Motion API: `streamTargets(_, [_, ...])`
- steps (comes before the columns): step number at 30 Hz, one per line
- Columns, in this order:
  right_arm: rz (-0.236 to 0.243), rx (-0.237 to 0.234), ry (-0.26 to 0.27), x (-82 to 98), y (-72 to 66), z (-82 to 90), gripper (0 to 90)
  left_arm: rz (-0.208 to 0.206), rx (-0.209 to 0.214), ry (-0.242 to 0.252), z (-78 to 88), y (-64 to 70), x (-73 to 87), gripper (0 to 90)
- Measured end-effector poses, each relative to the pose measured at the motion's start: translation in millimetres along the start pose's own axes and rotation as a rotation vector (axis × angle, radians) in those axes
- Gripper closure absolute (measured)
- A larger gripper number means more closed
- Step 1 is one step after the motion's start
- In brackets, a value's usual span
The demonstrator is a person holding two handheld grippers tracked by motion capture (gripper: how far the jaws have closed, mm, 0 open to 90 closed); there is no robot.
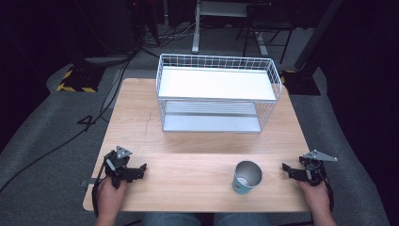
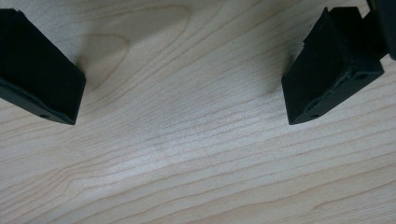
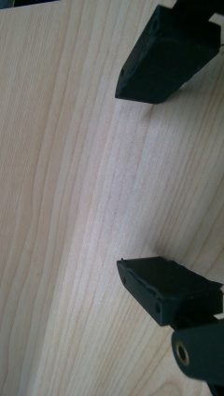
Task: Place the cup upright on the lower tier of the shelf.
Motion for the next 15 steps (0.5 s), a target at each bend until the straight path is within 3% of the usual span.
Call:
streamTargets(9, [-0.02,-0.005,0.024,-0.2,2.1,4.3,14.8,-0.005,0.002,-0.003,-0.2,0.0,-0.2,0.1])
streamTargets(15, [-0.036,-0.025,0.049,-7.4,-4.0,12.3,14.8,0.001,-0.002,0.0,0.0,0.5,0.1,0.1])
Point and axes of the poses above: each handheld gripper's, and its own axes: z roughly backward along the jaws, x roughly out of its underside, y roughly to its right, the point moved 7 cm from there along -z, roughly forward along the jaws
